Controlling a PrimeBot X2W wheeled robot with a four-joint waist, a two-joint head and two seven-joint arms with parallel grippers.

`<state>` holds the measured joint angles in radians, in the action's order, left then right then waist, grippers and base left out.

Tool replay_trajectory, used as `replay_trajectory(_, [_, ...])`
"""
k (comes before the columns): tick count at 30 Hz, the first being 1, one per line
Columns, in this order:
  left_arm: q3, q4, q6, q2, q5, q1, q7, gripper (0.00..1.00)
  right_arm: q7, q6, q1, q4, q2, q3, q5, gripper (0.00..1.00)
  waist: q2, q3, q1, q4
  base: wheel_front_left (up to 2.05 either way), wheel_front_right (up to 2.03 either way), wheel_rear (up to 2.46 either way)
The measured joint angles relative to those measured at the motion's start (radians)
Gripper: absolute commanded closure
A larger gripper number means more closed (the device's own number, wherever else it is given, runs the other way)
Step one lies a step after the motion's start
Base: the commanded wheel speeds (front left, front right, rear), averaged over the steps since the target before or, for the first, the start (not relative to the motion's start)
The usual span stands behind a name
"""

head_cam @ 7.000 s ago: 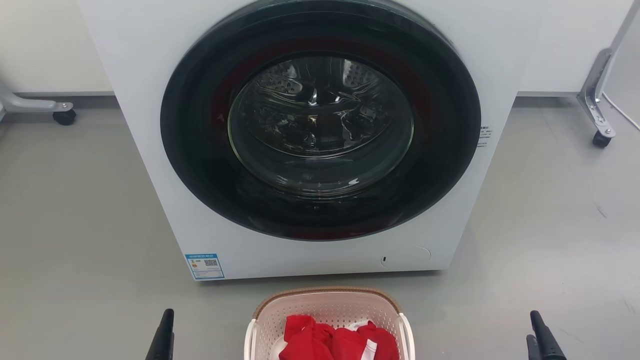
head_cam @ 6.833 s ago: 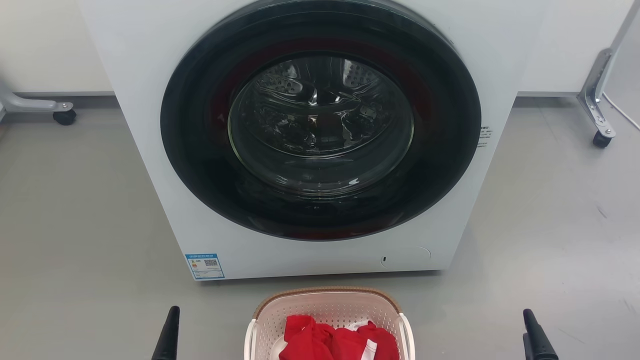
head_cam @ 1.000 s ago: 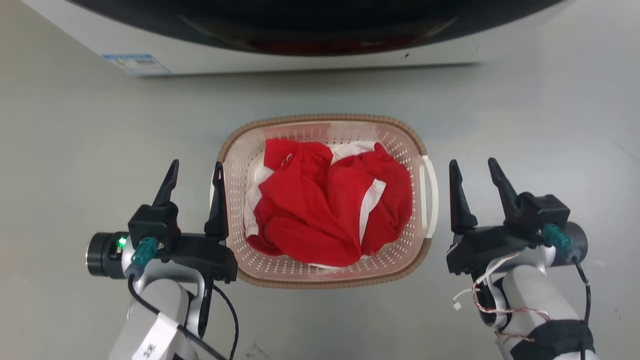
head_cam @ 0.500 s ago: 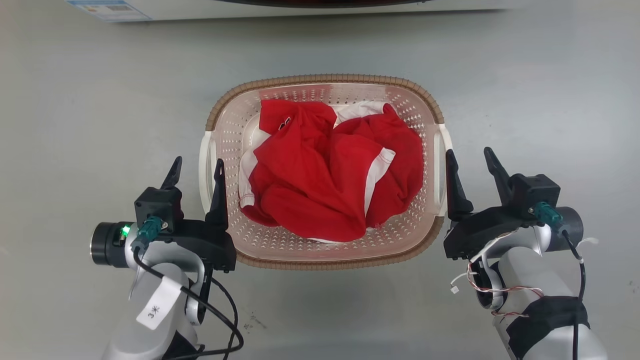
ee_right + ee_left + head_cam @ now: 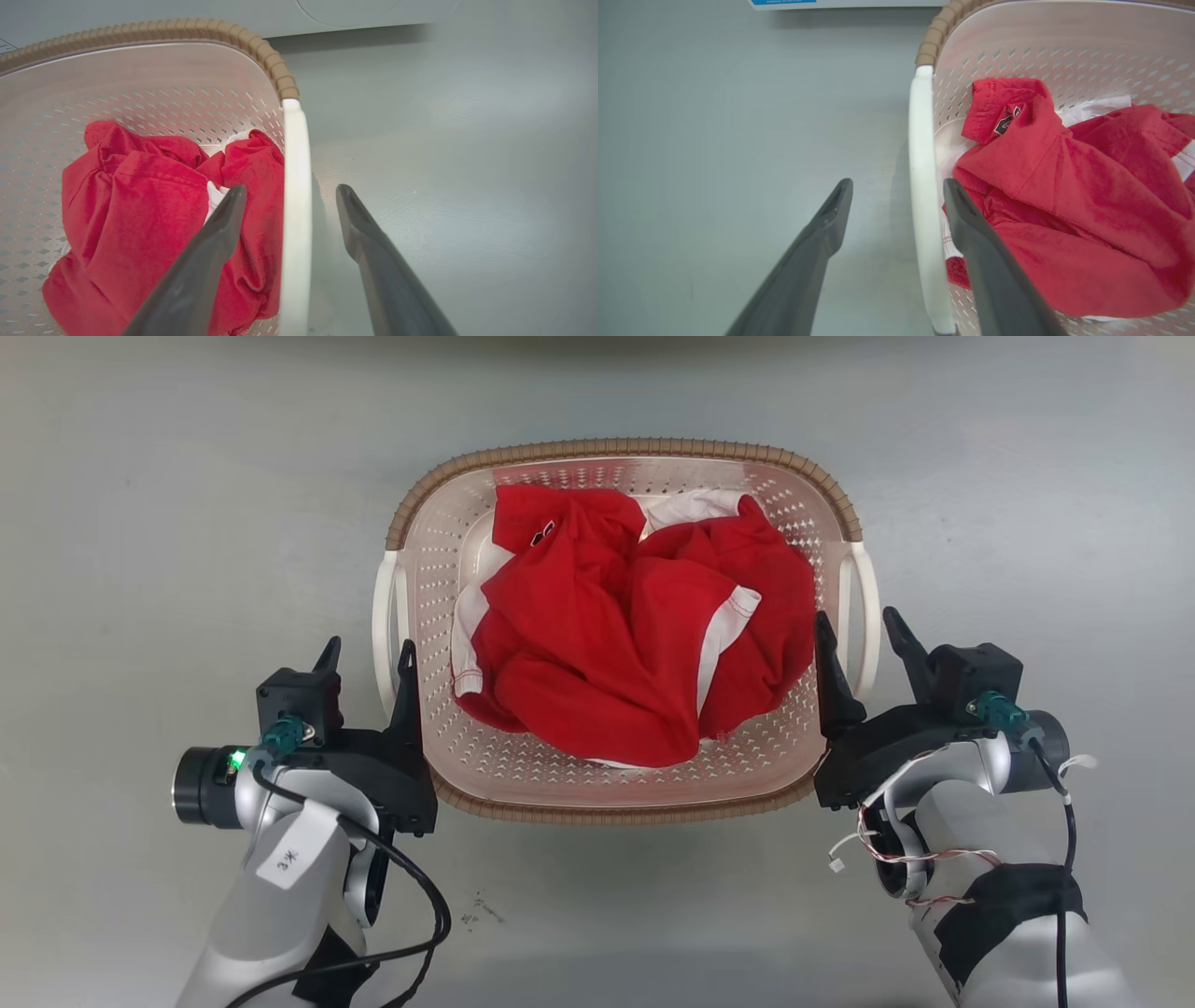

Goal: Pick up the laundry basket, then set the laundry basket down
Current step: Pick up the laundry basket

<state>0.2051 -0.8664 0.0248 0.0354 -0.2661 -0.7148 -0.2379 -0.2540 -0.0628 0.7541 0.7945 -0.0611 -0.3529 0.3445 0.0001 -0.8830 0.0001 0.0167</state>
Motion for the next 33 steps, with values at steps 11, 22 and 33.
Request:
replay_trajectory(11, [0.035,-0.1,-0.025,-0.004,-0.026,-0.06,0.028,0.0,0.0,-0.01,0.044,0.066,-0.001,-0.065,0.06,0.0,0.0,-0.032,0.0,0.014,0.0,0.0,0.0])
replay_trajectory(22, [0.159,-0.118,-0.044,0.004,-0.152,-0.101,0.058,1.0,-0.002,-0.035,0.088,0.097,-0.012,-0.155,0.151,0.59,0.0,-0.046,-0.0002,0.007,0.0,0.0,0.0])
replay_trajectory(33, [0.264,-0.117,-0.032,0.022,-0.245,-0.105,0.062,1.0,-0.003,-0.053,0.1,0.144,-0.025,-0.221,0.219,1.0,0.0,-0.026,-0.0001,0.004,0.0,0.0,0.0])
